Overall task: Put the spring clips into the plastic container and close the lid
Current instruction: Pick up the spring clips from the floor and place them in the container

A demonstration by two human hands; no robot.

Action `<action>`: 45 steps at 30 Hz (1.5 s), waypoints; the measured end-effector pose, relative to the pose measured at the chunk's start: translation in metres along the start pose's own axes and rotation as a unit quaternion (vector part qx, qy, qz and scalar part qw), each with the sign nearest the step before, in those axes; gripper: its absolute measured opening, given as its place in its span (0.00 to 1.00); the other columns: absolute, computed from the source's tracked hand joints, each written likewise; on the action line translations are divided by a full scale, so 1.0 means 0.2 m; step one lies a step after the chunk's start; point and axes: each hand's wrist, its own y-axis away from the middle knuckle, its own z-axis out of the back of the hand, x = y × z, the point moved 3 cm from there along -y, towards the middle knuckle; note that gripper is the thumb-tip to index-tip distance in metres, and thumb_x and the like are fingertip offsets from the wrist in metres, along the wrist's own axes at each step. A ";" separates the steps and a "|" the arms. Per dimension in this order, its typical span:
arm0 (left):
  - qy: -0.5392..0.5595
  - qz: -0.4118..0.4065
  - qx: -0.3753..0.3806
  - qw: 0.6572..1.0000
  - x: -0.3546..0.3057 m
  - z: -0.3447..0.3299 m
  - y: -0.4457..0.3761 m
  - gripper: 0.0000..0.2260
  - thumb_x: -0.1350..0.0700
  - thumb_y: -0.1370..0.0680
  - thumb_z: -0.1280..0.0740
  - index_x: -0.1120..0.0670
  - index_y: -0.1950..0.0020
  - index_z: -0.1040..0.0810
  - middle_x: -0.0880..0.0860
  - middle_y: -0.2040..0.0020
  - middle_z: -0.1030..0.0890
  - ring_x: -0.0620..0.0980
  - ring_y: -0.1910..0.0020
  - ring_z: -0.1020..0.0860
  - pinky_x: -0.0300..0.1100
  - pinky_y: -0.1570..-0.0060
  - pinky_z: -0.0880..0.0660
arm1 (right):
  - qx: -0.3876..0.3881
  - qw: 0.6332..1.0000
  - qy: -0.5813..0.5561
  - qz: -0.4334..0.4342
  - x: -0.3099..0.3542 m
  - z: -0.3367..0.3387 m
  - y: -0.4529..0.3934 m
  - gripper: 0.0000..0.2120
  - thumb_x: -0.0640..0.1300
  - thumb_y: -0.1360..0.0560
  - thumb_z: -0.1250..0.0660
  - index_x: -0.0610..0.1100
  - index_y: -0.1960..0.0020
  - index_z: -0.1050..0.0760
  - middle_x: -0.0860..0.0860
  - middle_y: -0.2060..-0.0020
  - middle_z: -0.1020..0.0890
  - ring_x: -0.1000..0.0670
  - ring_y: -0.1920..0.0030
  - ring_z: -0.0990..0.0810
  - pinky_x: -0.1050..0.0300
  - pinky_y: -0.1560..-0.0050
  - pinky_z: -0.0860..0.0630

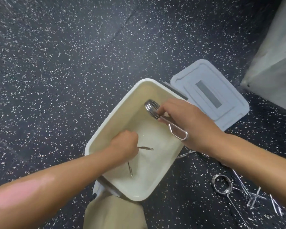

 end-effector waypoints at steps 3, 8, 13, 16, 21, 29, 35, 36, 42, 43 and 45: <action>0.004 -0.002 0.014 1.000 0.02 -0.02 -0.01 0.05 0.61 0.25 0.37 0.56 0.59 0.32 0.60 0.49 0.19 0.59 0.56 0.24 0.44 0.61 0.29 | 0.032 0.986 0.146 0.070 0.02 -0.07 -0.08 0.06 0.36 0.26 0.34 0.44 0.51 0.27 0.51 0.58 0.26 0.48 0.63 0.32 0.53 0.71 0.38; -0.014 -0.018 0.029 0.999 -0.01 0.05 0.04 0.04 0.58 0.23 0.37 0.54 0.57 0.31 0.59 0.47 0.19 0.61 0.48 0.20 0.45 0.60 0.30 | 0.077 0.943 0.267 0.182 0.00 -0.21 -0.21 0.12 0.29 0.36 0.29 0.41 0.61 0.28 0.46 0.65 0.25 0.46 0.69 0.37 0.57 0.74 0.47; -0.008 -0.052 -0.049 0.997 -0.04 0.18 0.22 0.20 0.45 0.19 0.40 0.57 0.65 0.36 0.56 0.61 0.23 0.56 0.66 0.29 0.45 0.65 0.34 | 0.128 0.895 0.357 0.236 -0.06 -0.34 -0.29 0.12 0.29 0.37 0.27 0.42 0.60 0.26 0.48 0.65 0.24 0.46 0.66 0.24 0.57 0.74 0.49; 0.006 -0.052 -0.082 0.995 -0.04 0.24 0.32 0.23 0.41 0.19 0.42 0.53 0.69 0.40 0.52 0.71 0.34 0.50 0.74 0.37 0.46 0.70 0.39 | 0.186 0.868 0.403 0.223 -0.11 -0.42 -0.34 0.09 0.31 0.27 0.35 0.40 0.49 0.27 0.47 0.54 0.24 0.45 0.57 0.23 0.55 0.75 0.45; -0.001 -0.051 -0.100 0.994 -0.02 0.26 0.36 0.23 0.39 0.20 0.43 0.52 0.69 0.36 0.51 0.72 0.33 0.49 0.74 0.36 0.46 0.69 0.36 | 0.265 0.834 0.419 0.241 -0.15 -0.55 -0.35 0.12 0.30 0.26 0.39 0.38 0.45 0.26 0.44 0.50 0.23 0.43 0.57 0.20 0.54 0.68 0.34; -0.013 -0.075 -0.113 0.991 -0.13 0.33 0.34 0.25 0.39 0.20 0.44 0.53 0.70 0.38 0.51 0.72 0.32 0.50 0.74 0.35 0.47 0.68 0.34 | 0.283 0.836 0.424 0.201 -0.18 -0.59 -0.37 0.14 0.34 0.23 0.39 0.41 0.39 0.24 0.45 0.44 0.22 0.44 0.51 0.19 0.54 0.65 0.31; 0.002 -0.109 -0.139 0.984 -0.17 0.38 0.35 0.21 0.37 0.21 0.45 0.51 0.64 0.30 0.51 0.67 0.25 0.58 0.63 0.23 0.51 0.60 0.23 | 0.230 0.917 0.291 0.148 -0.13 -0.37 -0.38 0.16 0.33 0.24 0.39 0.43 0.39 0.24 0.46 0.47 0.26 0.42 0.49 0.23 0.51 0.61 0.29; 0.006 -0.117 -0.147 0.982 -0.18 0.39 0.36 0.21 0.37 0.21 0.45 0.51 0.63 0.29 0.52 0.66 0.24 0.58 0.63 0.23 0.52 0.59 0.23 | 0.208 0.931 0.263 0.143 -0.11 -0.30 -0.36 0.15 0.33 0.25 0.39 0.43 0.40 0.24 0.46 0.49 0.26 0.43 0.52 0.23 0.51 0.62 0.32; 0.018 -0.172 -0.187 0.967 -0.32 0.45 0.40 0.21 0.37 0.21 0.46 0.51 0.59 0.24 0.49 0.64 0.22 0.55 0.63 0.22 0.51 0.62 0.23 | 0.064 0.987 0.116 0.091 -0.16 0.08 -0.11 0.13 0.33 0.26 0.39 0.44 0.46 0.21 0.49 0.48 0.20 0.46 0.55 0.24 0.51 0.61 0.29; 0.021 -0.185 -0.189 0.964 -0.35 0.46 0.40 0.20 0.37 0.21 0.46 0.50 0.58 0.25 0.49 0.64 0.22 0.54 0.64 0.23 0.51 0.63 0.23 | 0.046 0.990 0.106 0.075 -0.19 0.13 -0.05 0.14 0.32 0.26 0.38 0.44 0.46 0.21 0.50 0.48 0.20 0.50 0.57 0.27 0.53 0.62 0.32; 0.023 -0.213 -0.191 0.958 -0.42 0.46 0.41 0.19 0.37 0.21 0.46 0.49 0.58 0.26 0.48 0.66 0.22 0.54 0.65 0.23 0.50 0.64 0.23 | 0.029 0.995 0.092 0.031 -0.25 0.21 0.08 0.14 0.31 0.26 0.38 0.45 0.45 0.21 0.51 0.49 0.20 0.55 0.59 0.32 0.54 0.61 0.34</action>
